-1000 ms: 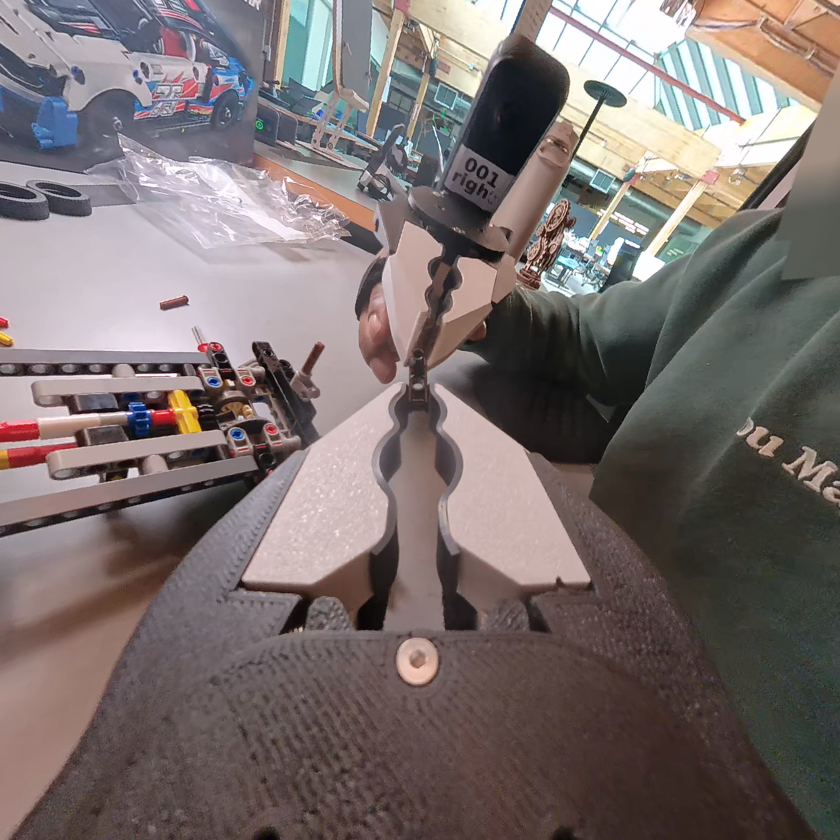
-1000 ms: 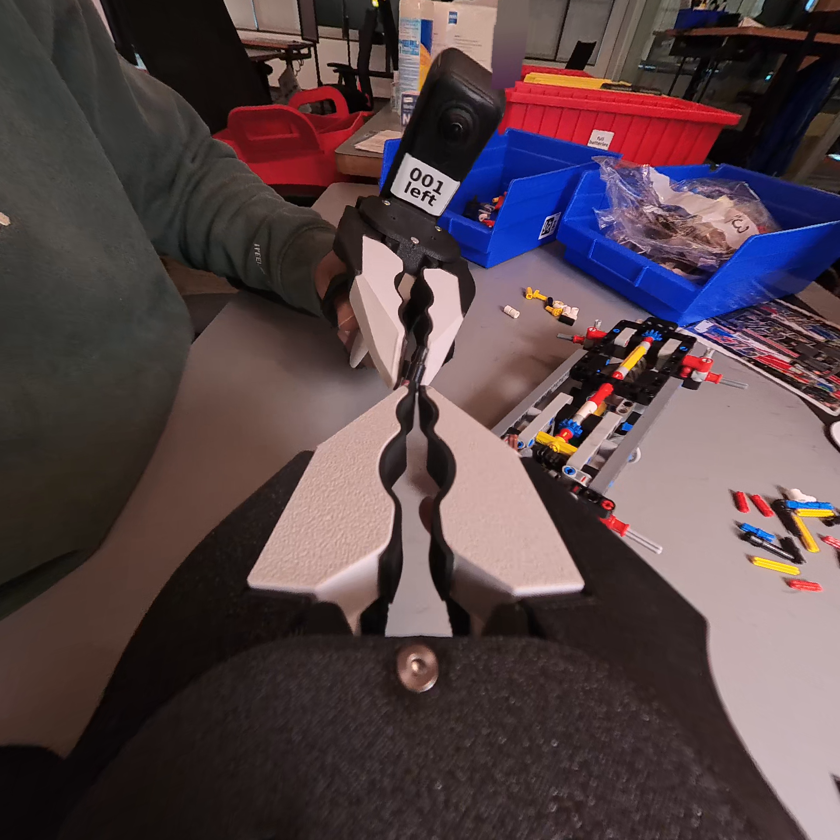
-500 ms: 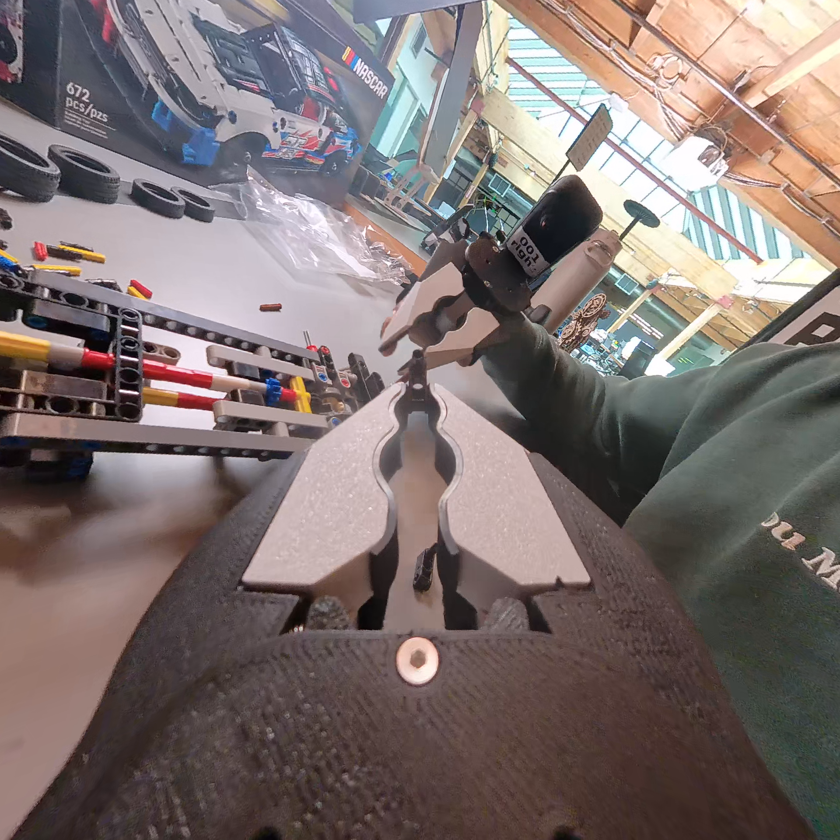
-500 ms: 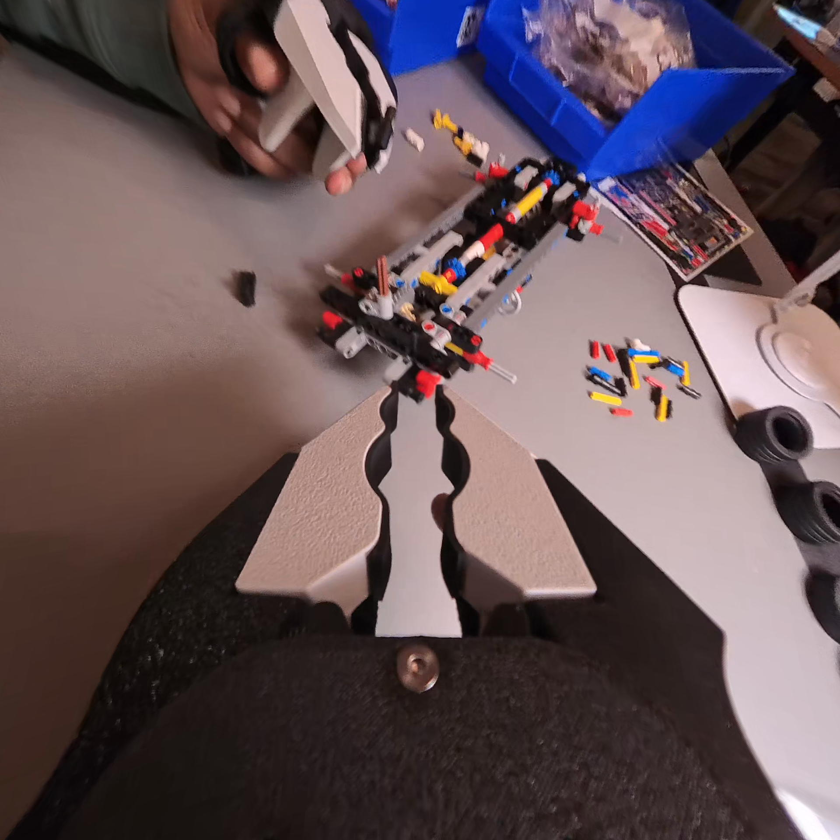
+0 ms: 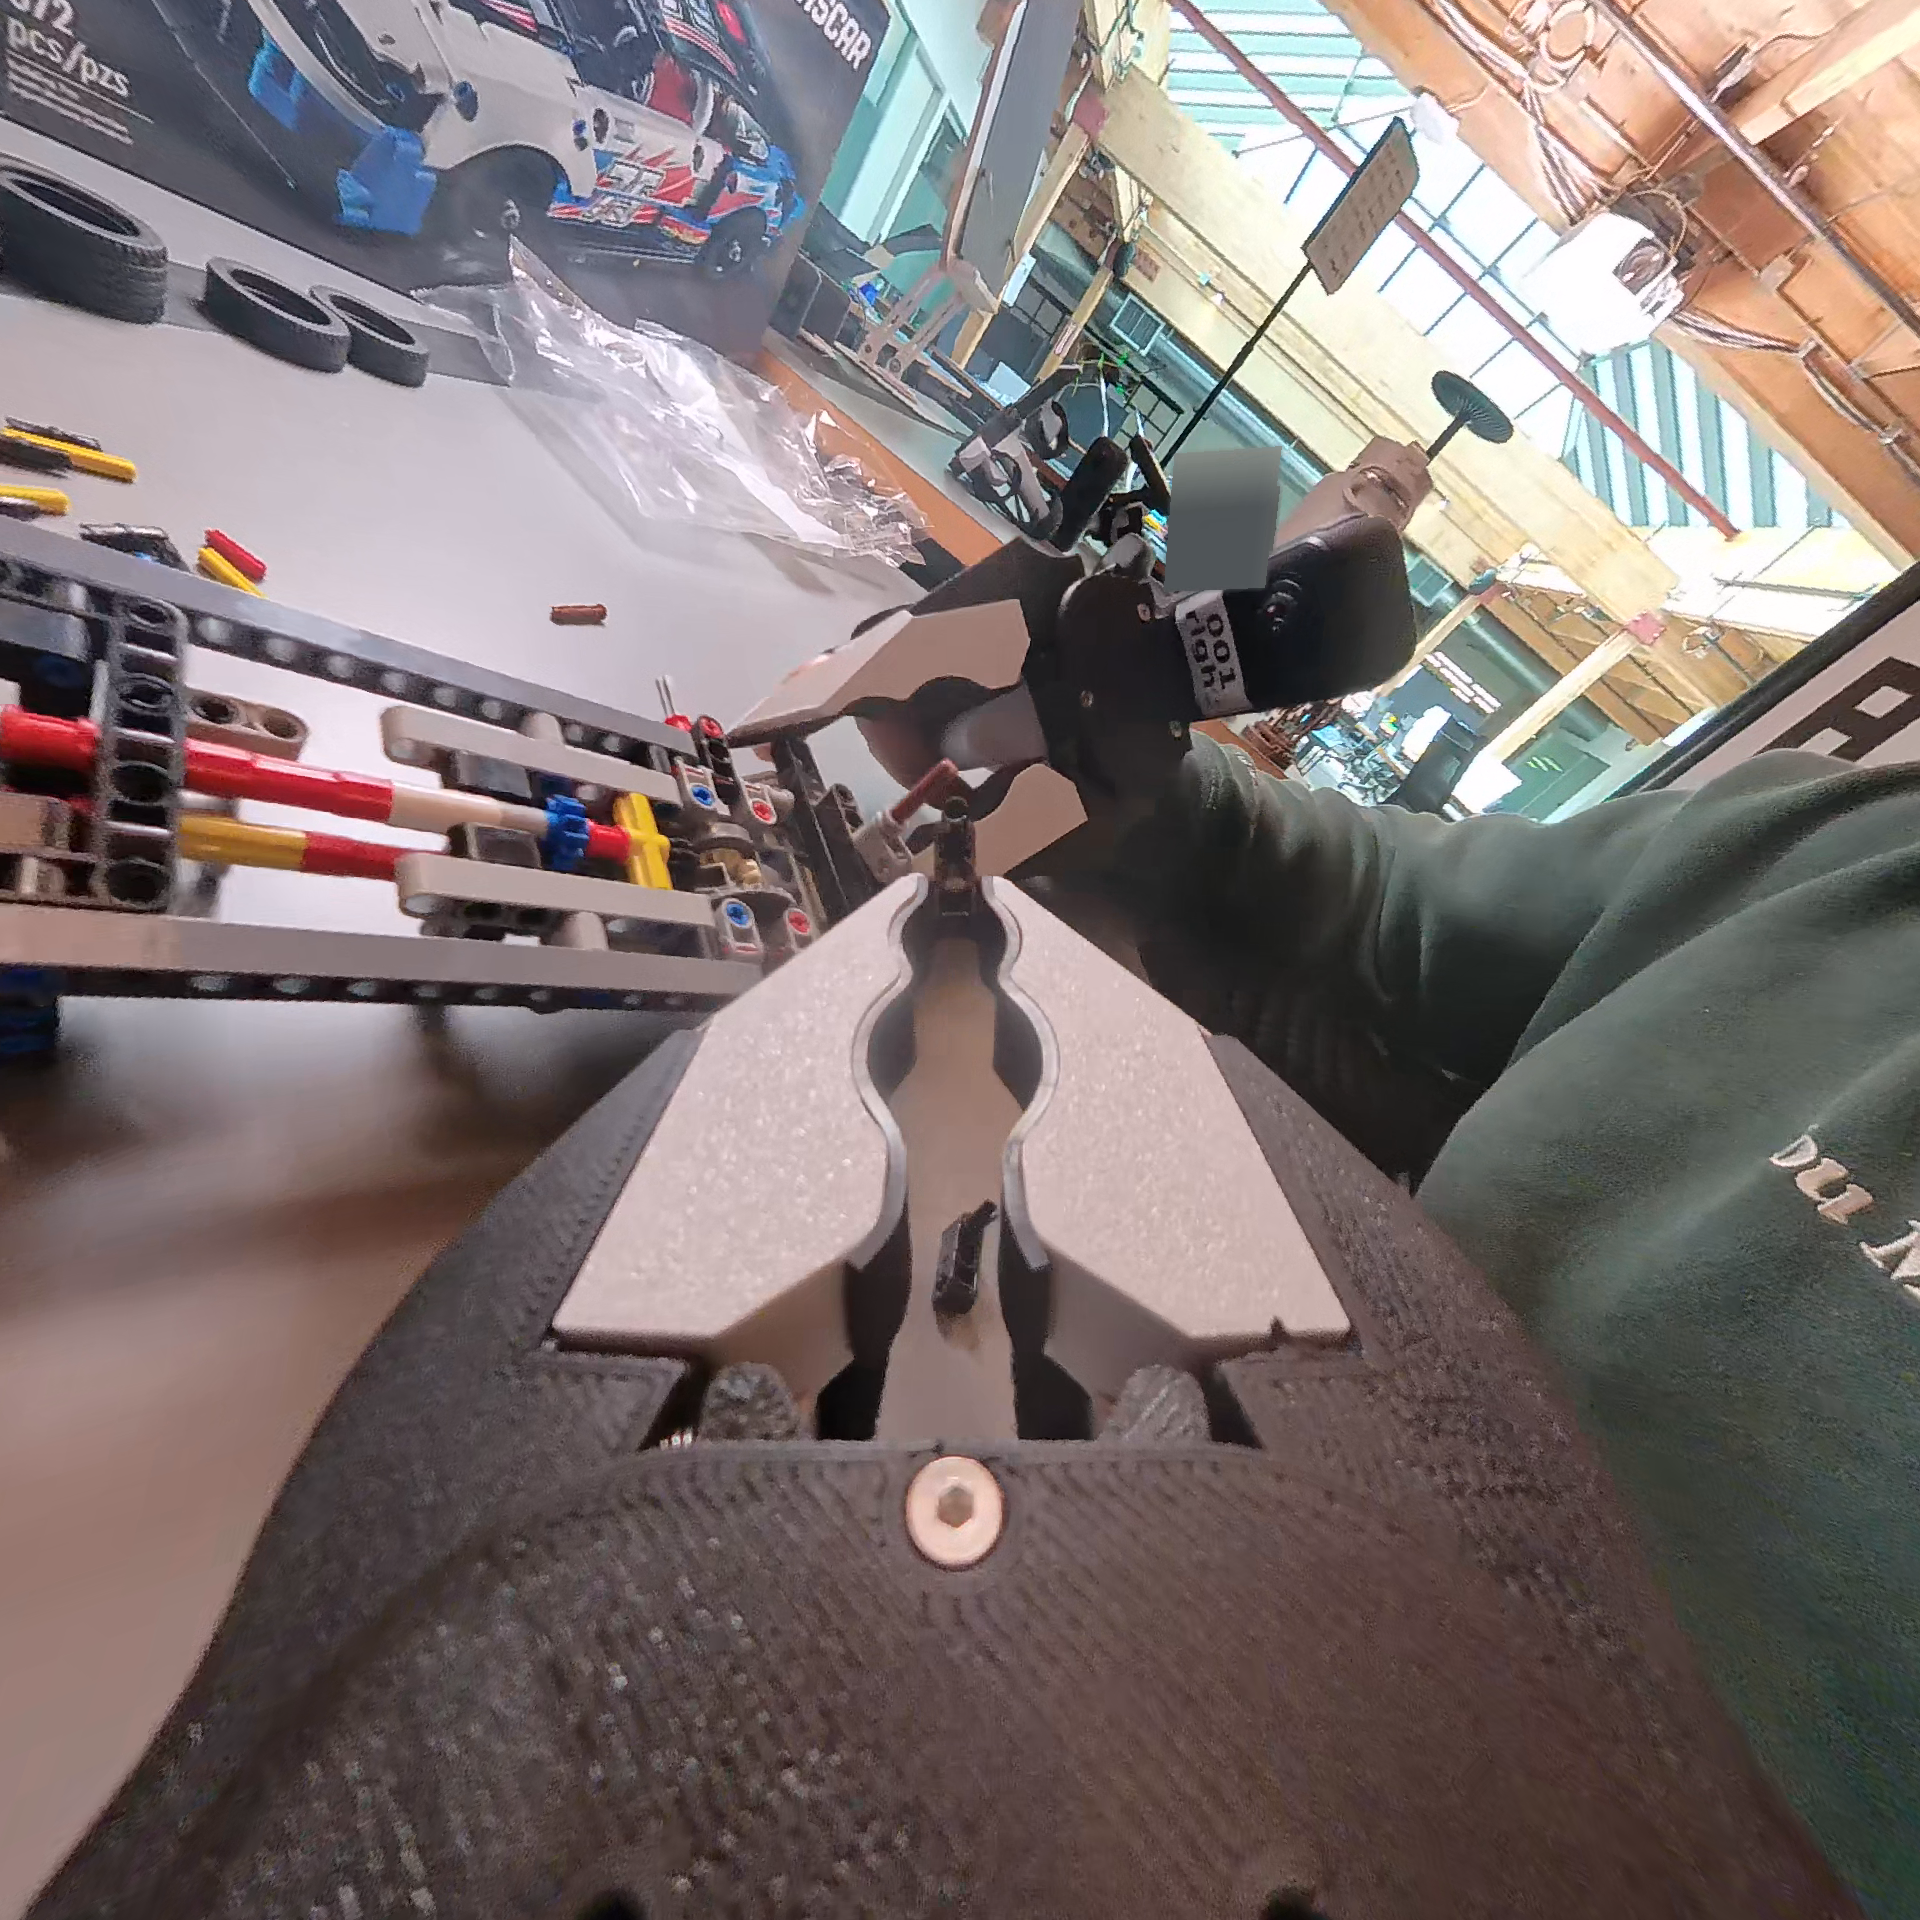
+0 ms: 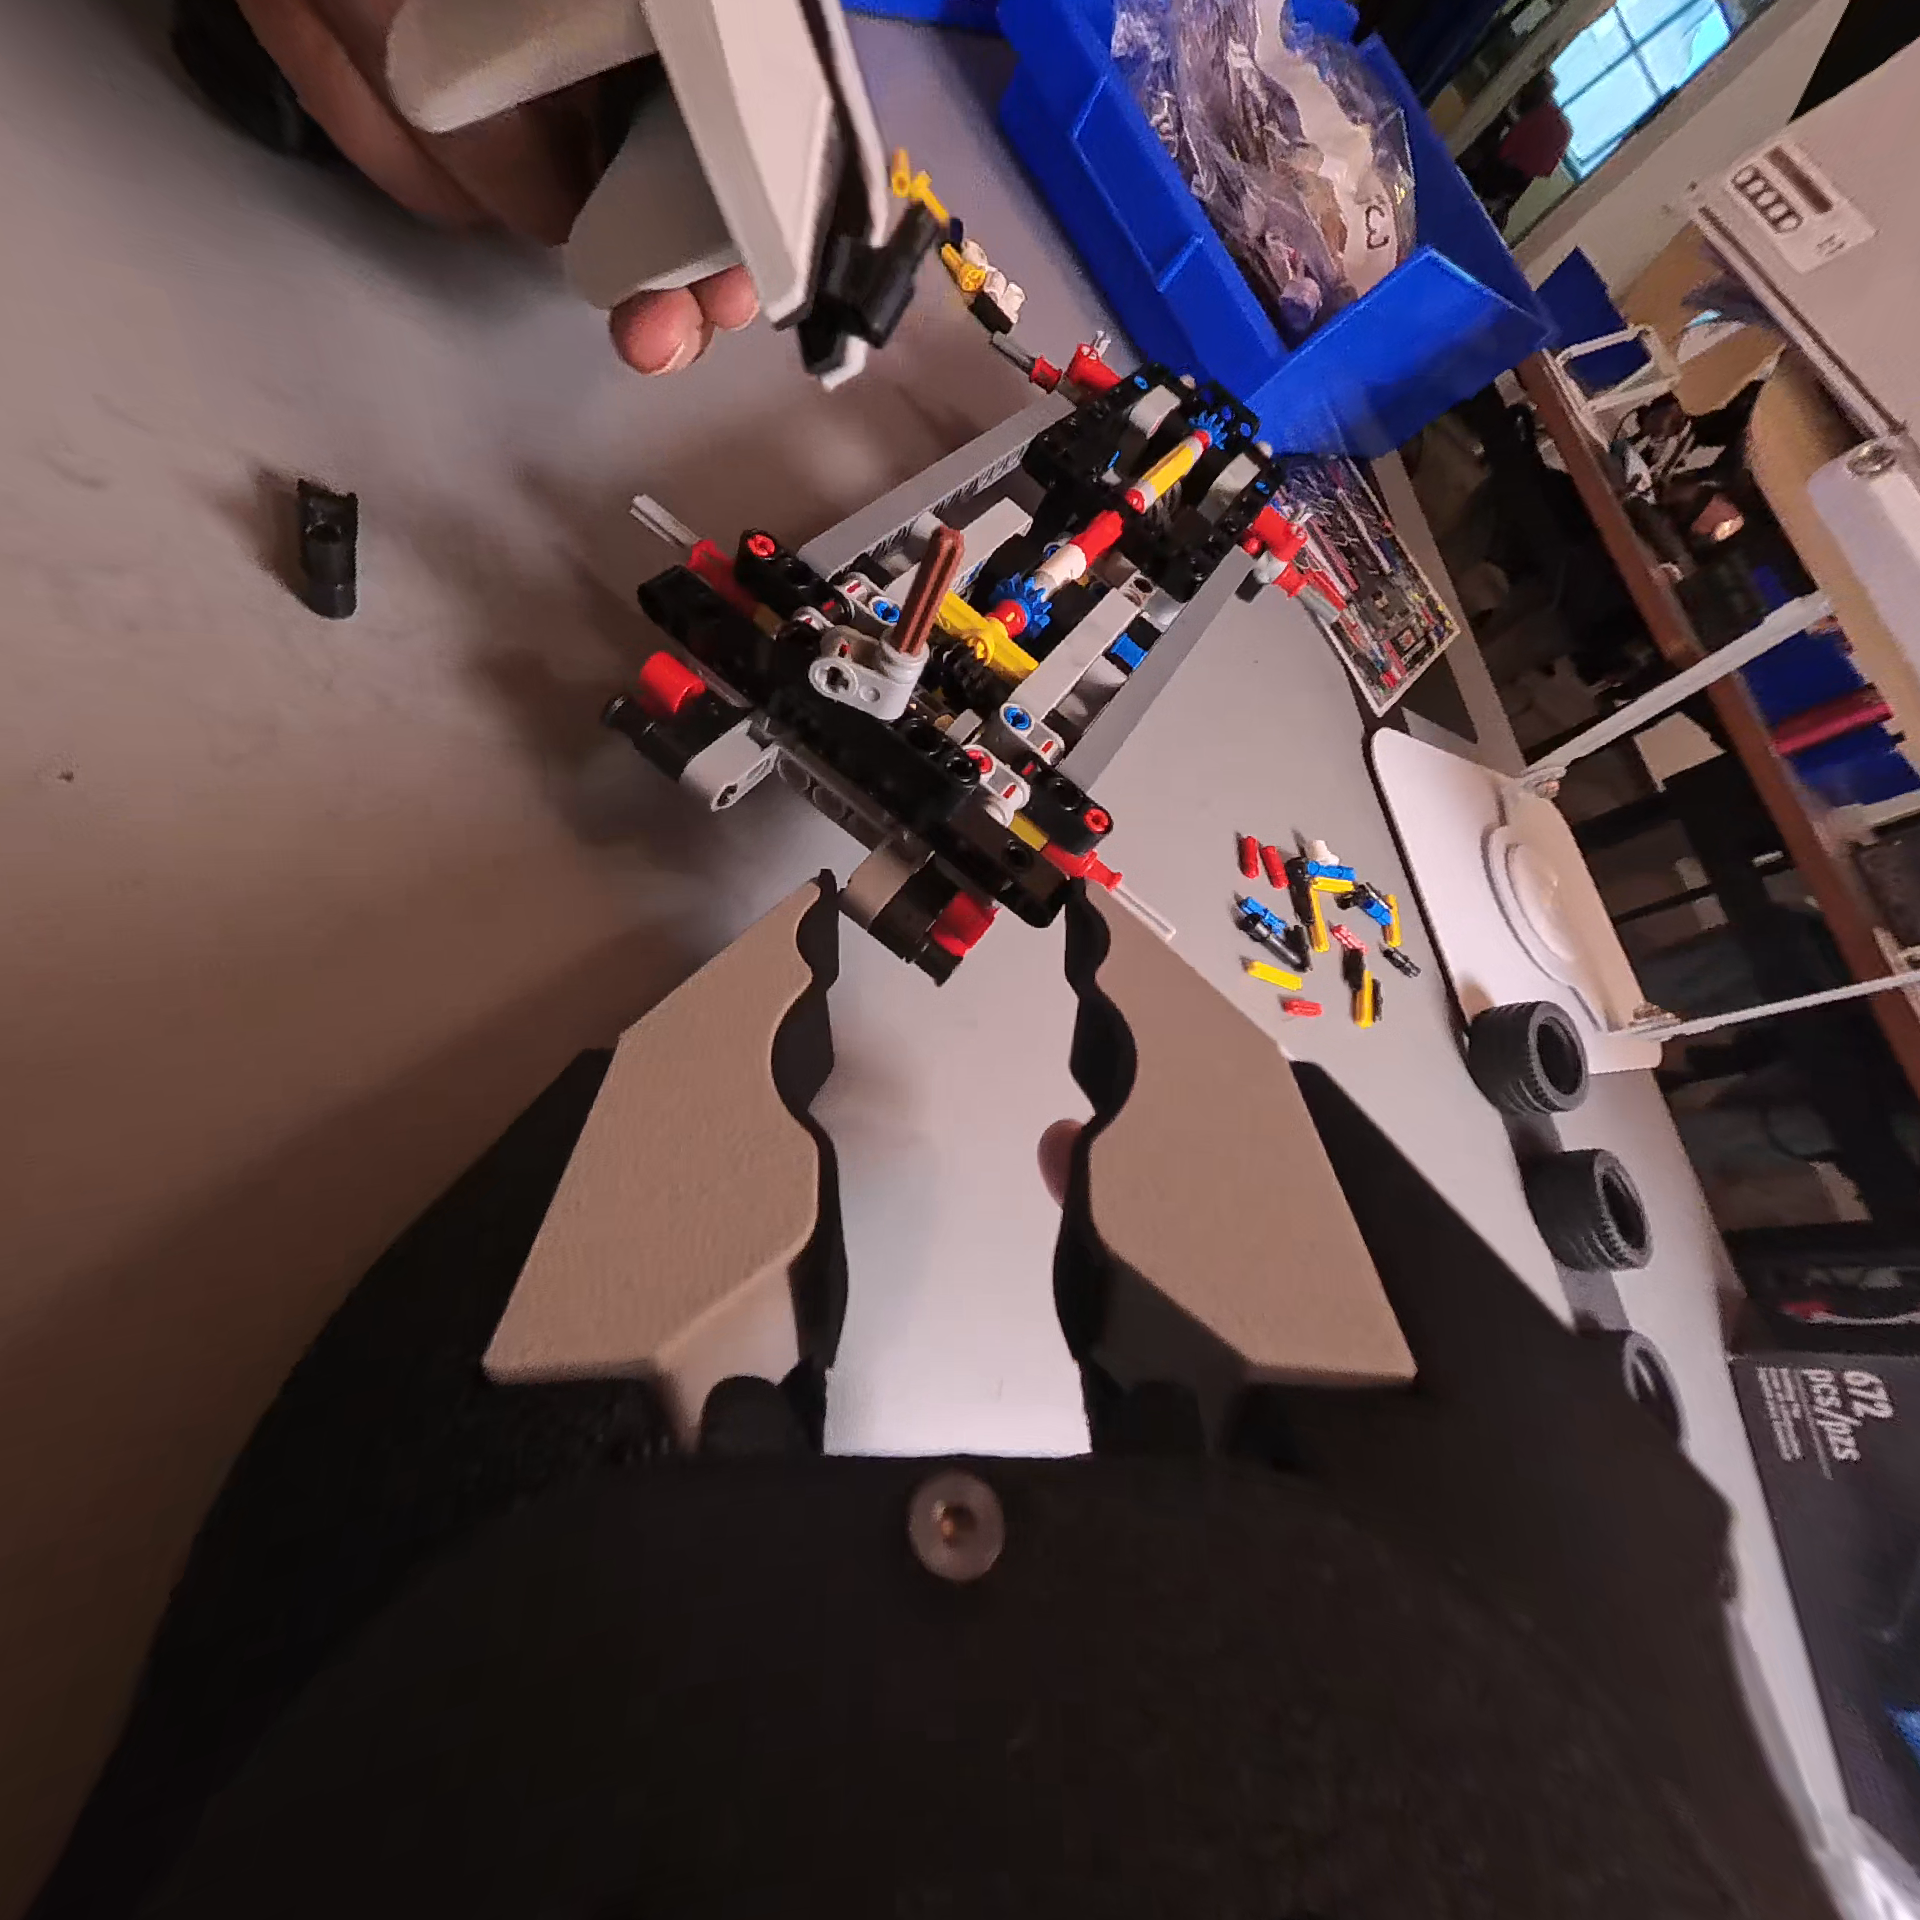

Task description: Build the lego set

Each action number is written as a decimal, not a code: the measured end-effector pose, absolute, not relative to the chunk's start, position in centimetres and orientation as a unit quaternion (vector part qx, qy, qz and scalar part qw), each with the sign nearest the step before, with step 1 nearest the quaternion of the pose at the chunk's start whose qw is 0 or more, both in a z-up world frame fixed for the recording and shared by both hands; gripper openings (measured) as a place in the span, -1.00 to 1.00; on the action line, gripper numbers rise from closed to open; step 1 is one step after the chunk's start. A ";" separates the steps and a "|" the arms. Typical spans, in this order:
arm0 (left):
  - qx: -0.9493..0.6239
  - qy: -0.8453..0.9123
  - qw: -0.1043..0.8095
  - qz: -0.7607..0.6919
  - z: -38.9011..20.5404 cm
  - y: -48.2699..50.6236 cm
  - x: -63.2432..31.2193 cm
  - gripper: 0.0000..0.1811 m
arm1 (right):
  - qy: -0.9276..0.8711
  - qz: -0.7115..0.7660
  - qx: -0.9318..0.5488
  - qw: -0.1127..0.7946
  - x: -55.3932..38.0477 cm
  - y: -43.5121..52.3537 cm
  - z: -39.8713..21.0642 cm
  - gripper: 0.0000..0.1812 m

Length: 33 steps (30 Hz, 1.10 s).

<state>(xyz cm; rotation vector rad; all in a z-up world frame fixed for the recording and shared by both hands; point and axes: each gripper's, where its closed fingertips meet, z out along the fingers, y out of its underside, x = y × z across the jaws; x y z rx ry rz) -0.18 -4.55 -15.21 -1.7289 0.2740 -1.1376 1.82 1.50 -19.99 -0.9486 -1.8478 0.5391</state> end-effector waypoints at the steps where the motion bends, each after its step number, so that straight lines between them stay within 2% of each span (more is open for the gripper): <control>1: -0.713 0.112 0.499 -0.480 -15.2 -4.7 0.0 -0.94 | -0.752 0.225 -0.398 0.475 1.7 1.6 -19.9 -0.56; 6: -0.683 0.093 0.478 -0.544 -14.3 -5.2 0.7 -0.94 | -0.755 0.235 -0.404 0.459 1.8 1.0 -19.5 -0.54; 9: -0.647 0.089 0.473 -0.591 -13.0 -5.9 1.0 -0.94 | -0.752 0.269 -0.389 0.459 2.5 0.0 -17.2 -0.55; 12: -0.617 0.102 0.476 -0.618 -11.8 -6.6 1.3 -0.94 | -0.709 0.391 -0.385 0.443 3.2 -2.8 -12.9 -0.68; 15: -0.602 0.135 0.480 -0.623 -11.1 -7.4 2.2 -0.94 | -0.644 0.539 -0.393 0.373 3.6 -6.2 -9.7 -0.76; 17: -0.600 0.161 0.483 -0.617 -11.0 -7.9 3.0 -0.94 | -0.617 0.584 -0.410 0.333 3.2 -7.2 -9.3 -0.79; 23: -0.606 0.205 0.500 -0.583 -11.2 -8.6 4.3 -0.93 | -0.617 0.607 -0.415 0.281 2.7 -8.8 -10.4 -0.92; 33: -0.658 0.210 0.514 -0.509 -12.8 -7.4 3.8 -0.92 | -0.629 0.566 -0.427 0.319 3.2 -7.2 -12.0 -0.95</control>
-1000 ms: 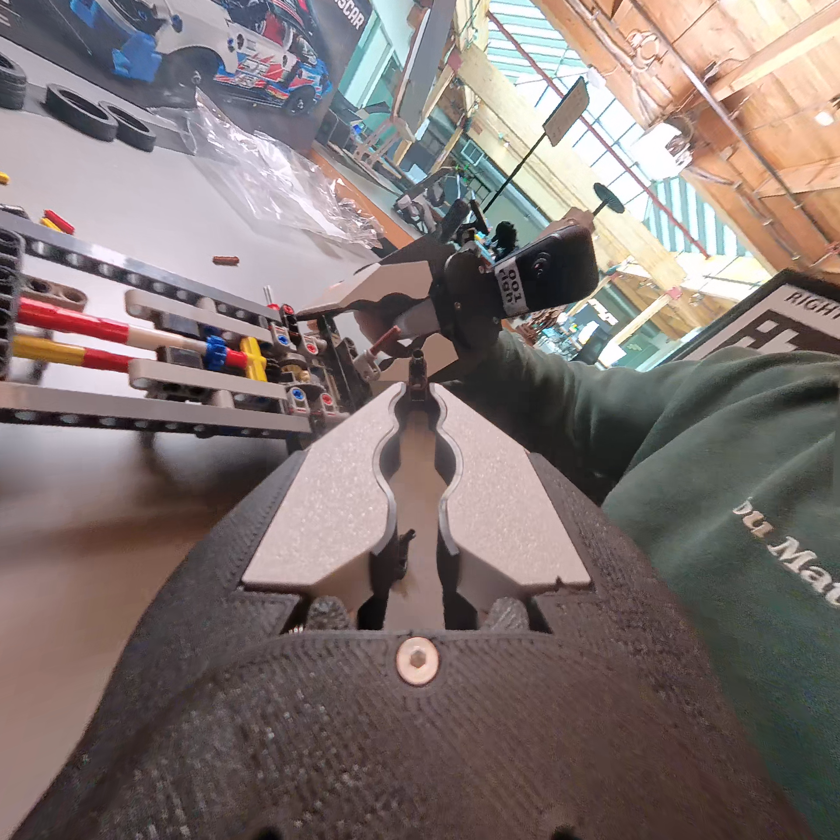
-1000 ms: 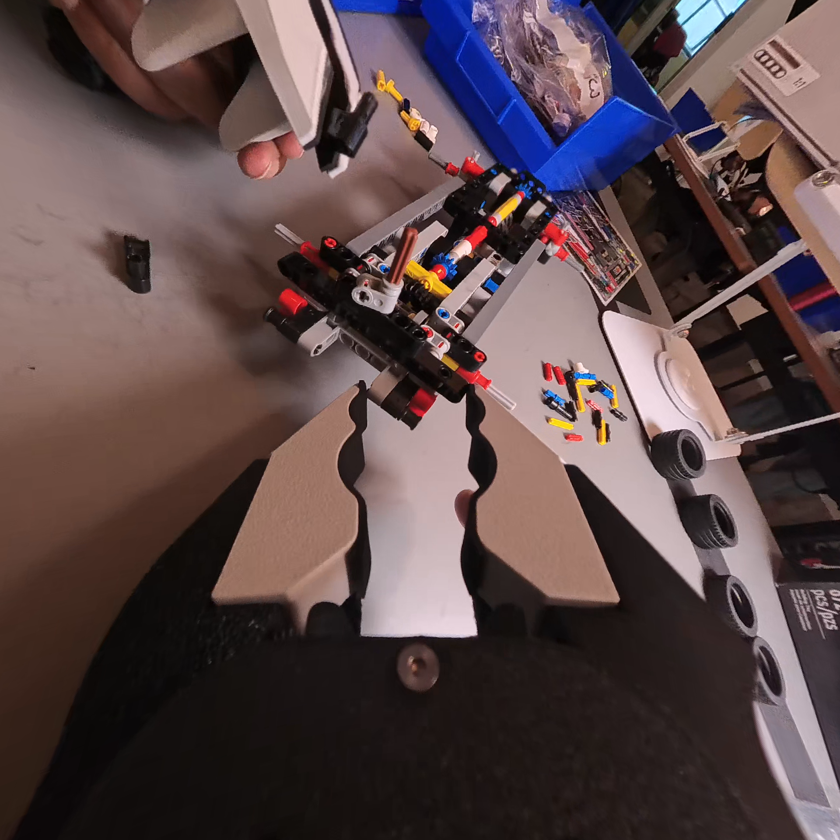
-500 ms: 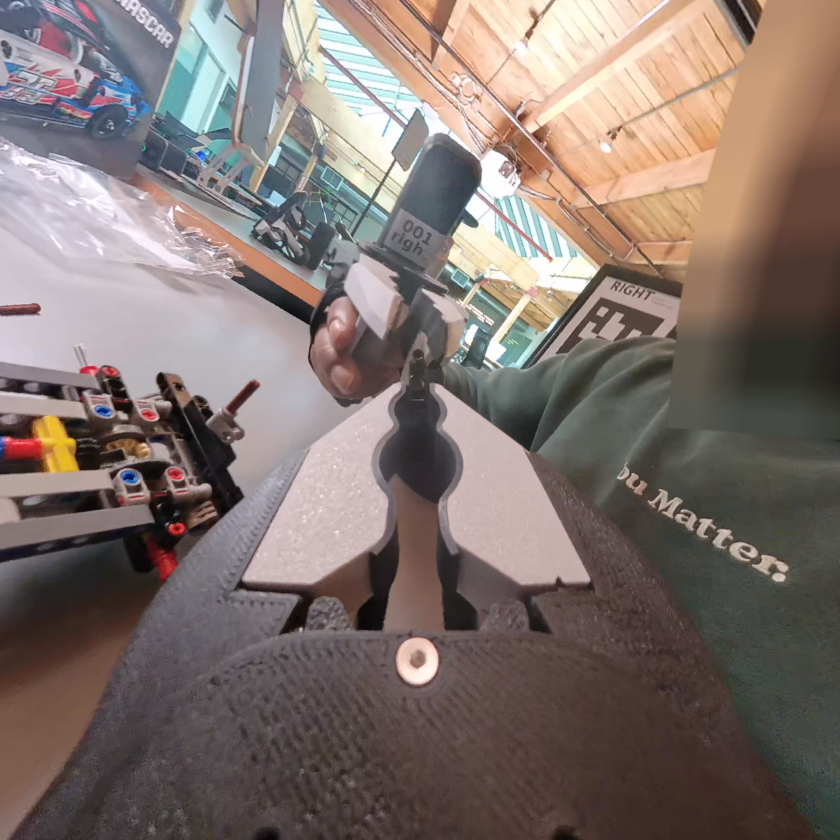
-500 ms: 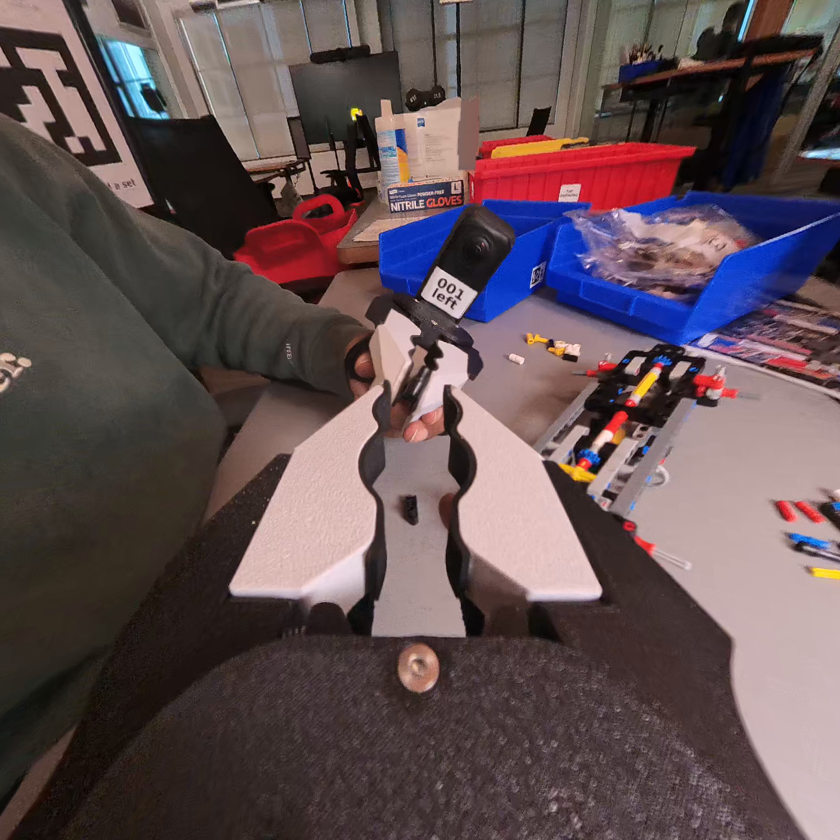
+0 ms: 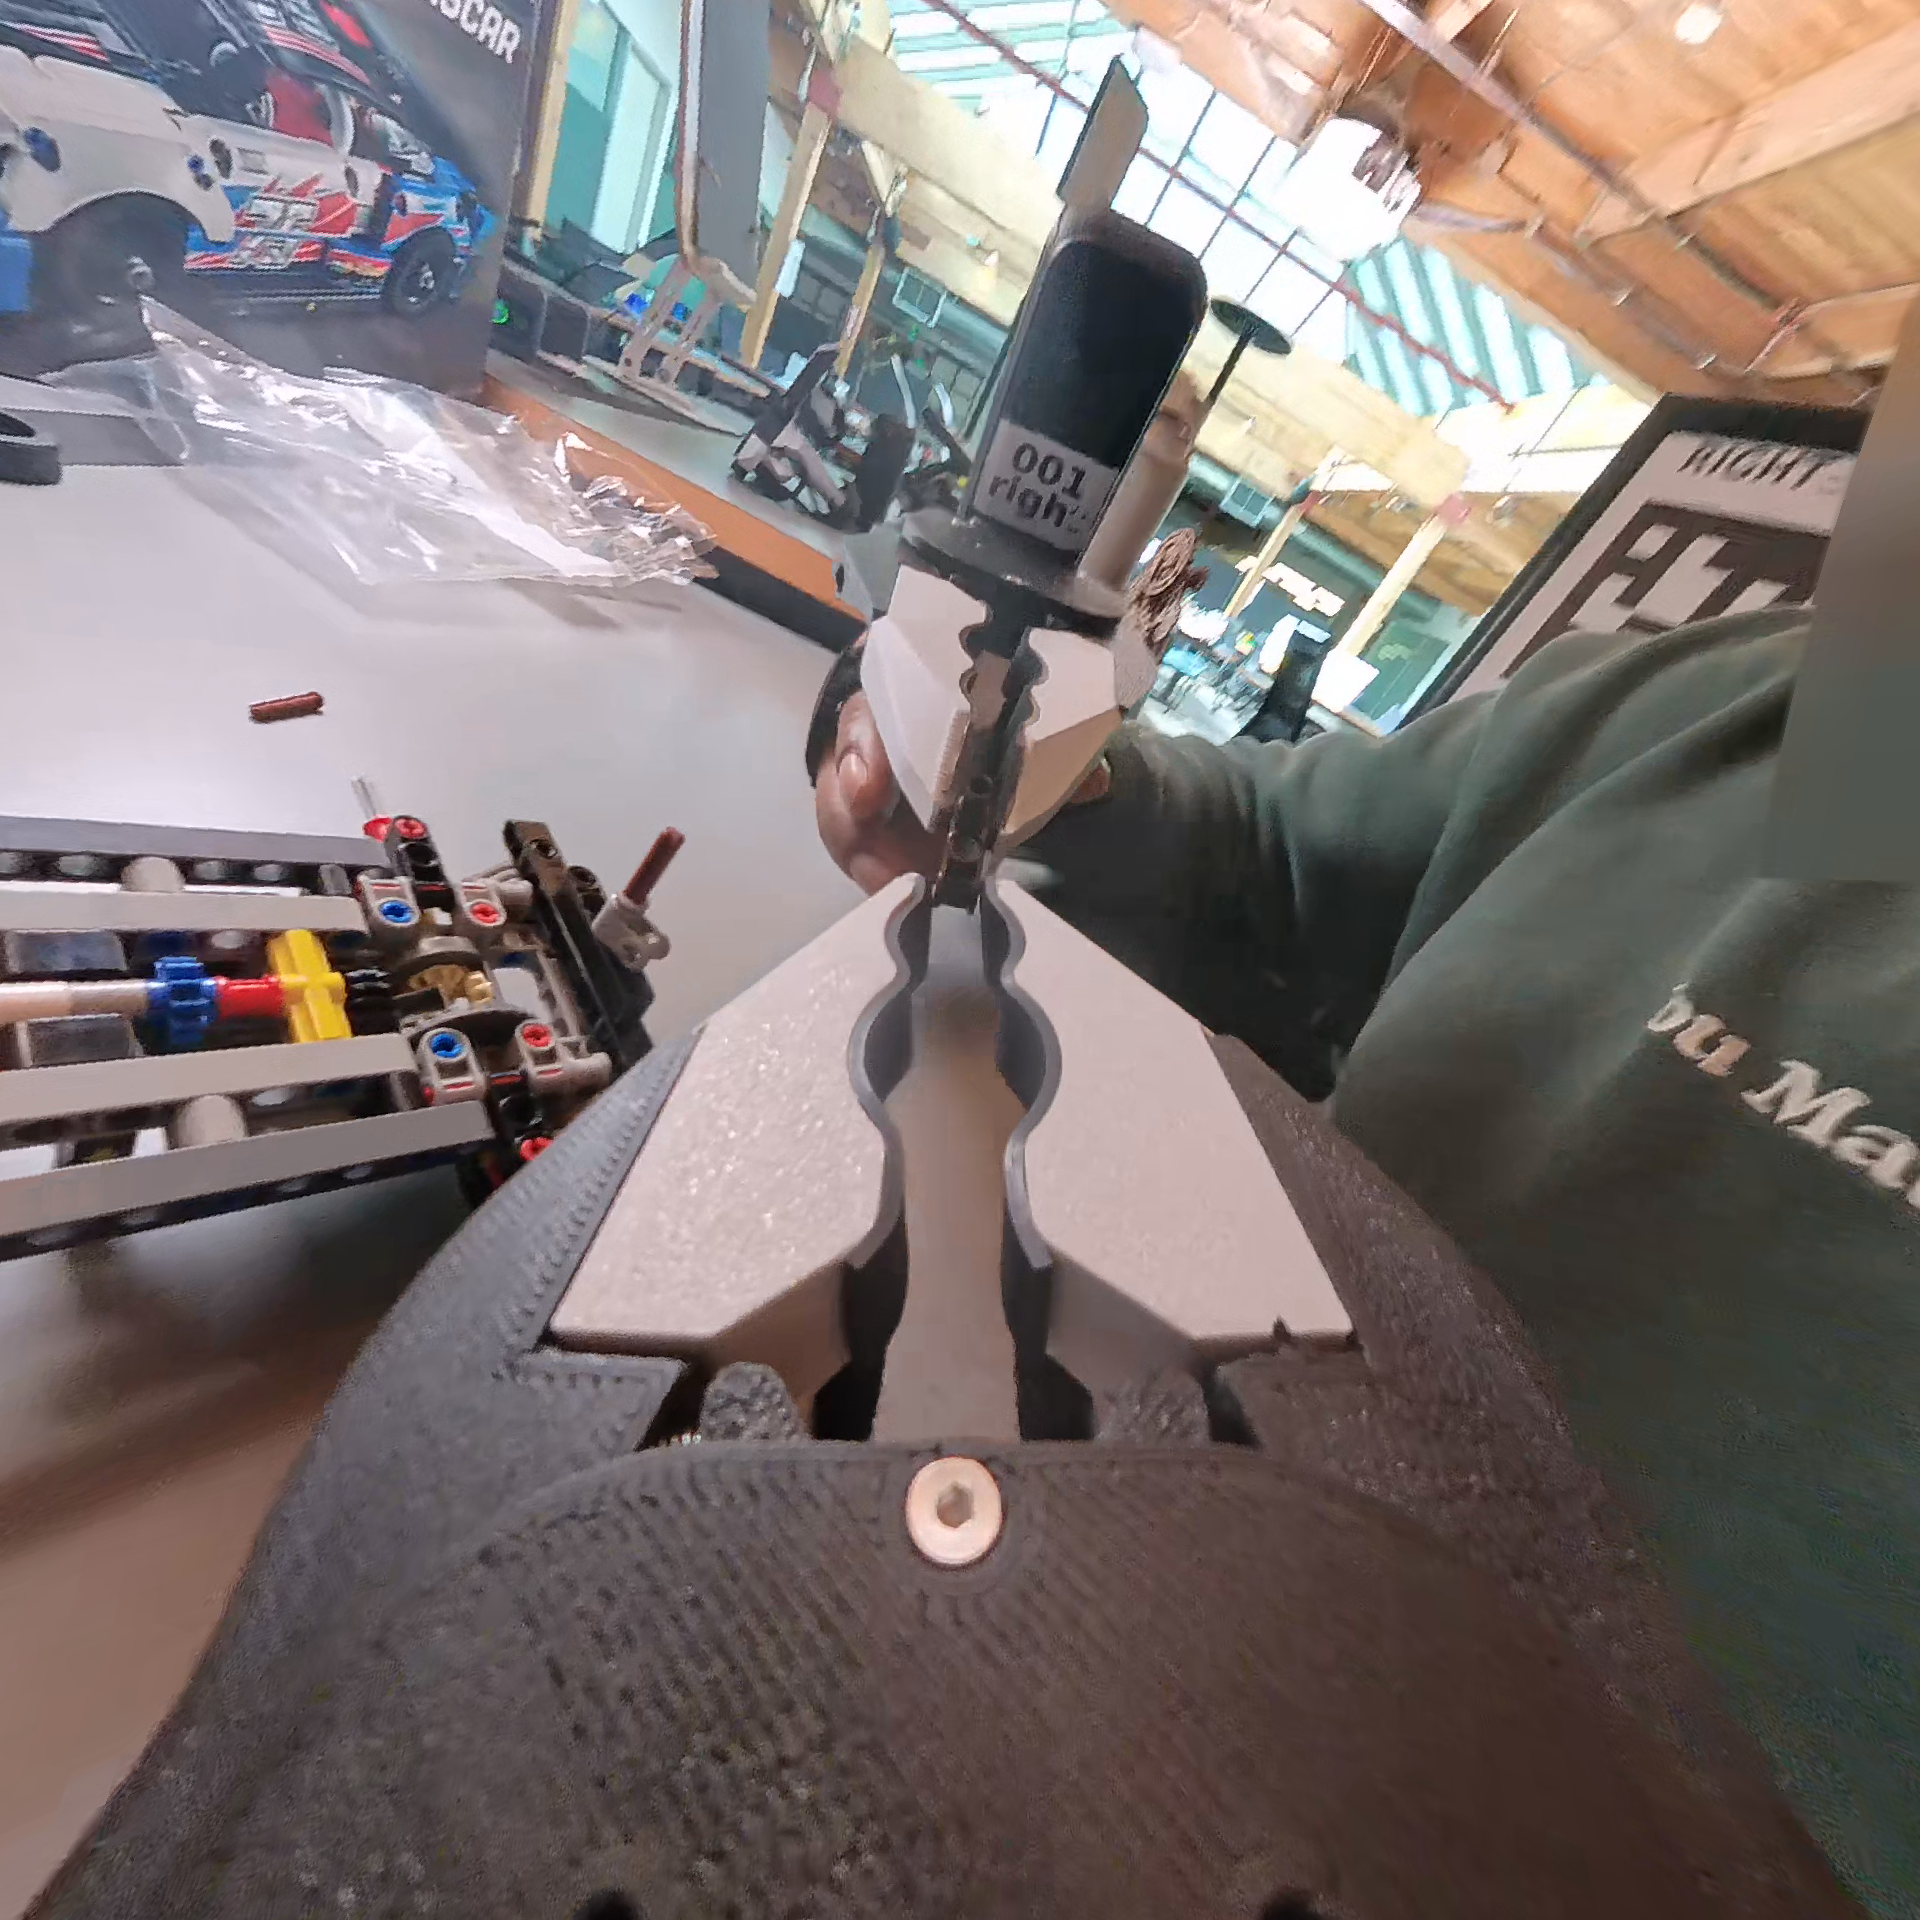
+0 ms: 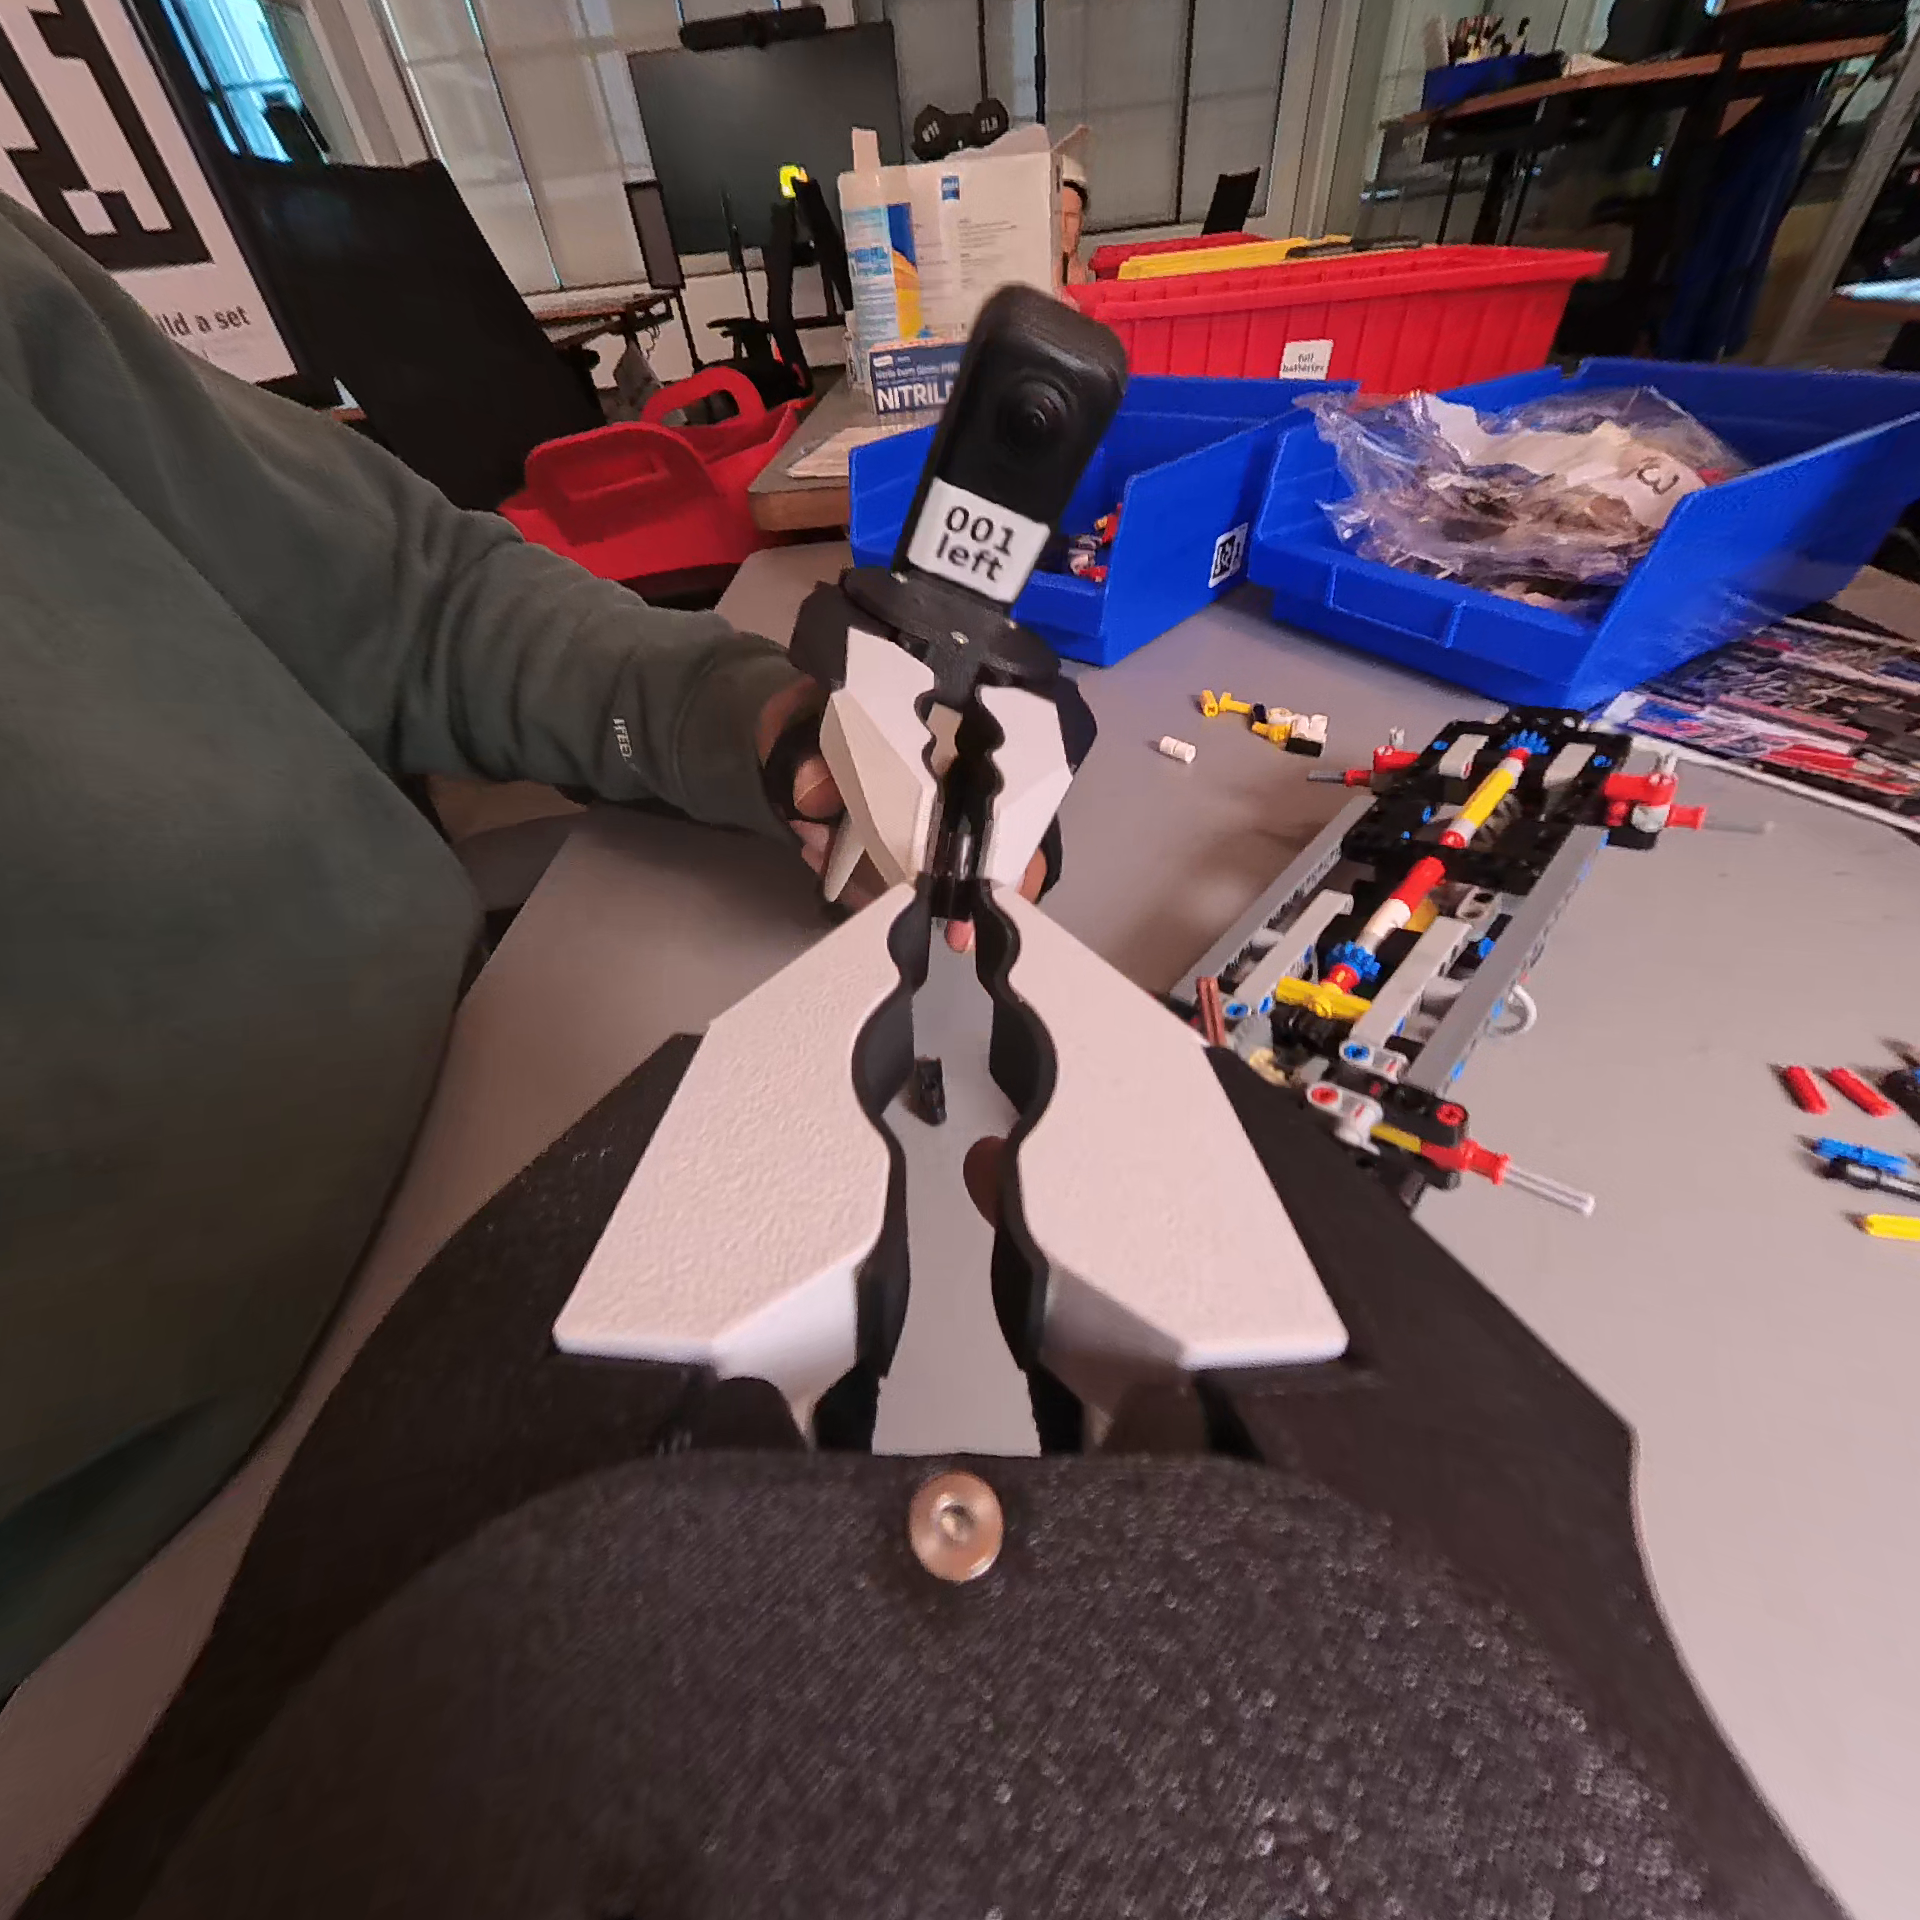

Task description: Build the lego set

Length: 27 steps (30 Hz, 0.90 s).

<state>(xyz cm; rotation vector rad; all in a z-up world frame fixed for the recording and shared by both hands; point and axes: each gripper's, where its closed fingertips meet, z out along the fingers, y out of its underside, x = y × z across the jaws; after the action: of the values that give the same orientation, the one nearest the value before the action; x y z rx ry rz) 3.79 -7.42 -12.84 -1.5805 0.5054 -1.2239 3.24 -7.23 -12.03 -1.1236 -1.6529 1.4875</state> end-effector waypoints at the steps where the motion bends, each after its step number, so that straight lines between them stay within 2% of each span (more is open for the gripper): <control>1: -0.669 0.219 0.517 -0.487 -13.3 -7.3 3.9 -0.91 | -0.629 0.565 -0.432 0.315 3.4 -7.1 -12.4 -0.95; 10: -0.714 0.318 0.544 -0.304 -15.9 -6.8 4.7 -0.92 | -0.612 0.581 -0.466 0.268 3.2 -7.0 -13.8 -0.96; 22: -0.706 0.320 0.586 -0.235 -15.0 -6.2 3.6 -0.90 | -0.447 0.693 -0.558 0.087 2.5 -6.0 -13.9 -0.96; 27: -0.706 0.319 0.584 -0.243 -14.7 -6.3 3.6 -0.91 | -0.412 0.717 -0.561 0.037 2.6 -6.0 -13.8 -0.96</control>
<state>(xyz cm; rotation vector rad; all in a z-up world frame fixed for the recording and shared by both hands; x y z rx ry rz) 3.58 -6.27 -14.74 -1.6483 0.7441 -0.5669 2.60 -6.04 -13.81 -1.7224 -1.2634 2.2005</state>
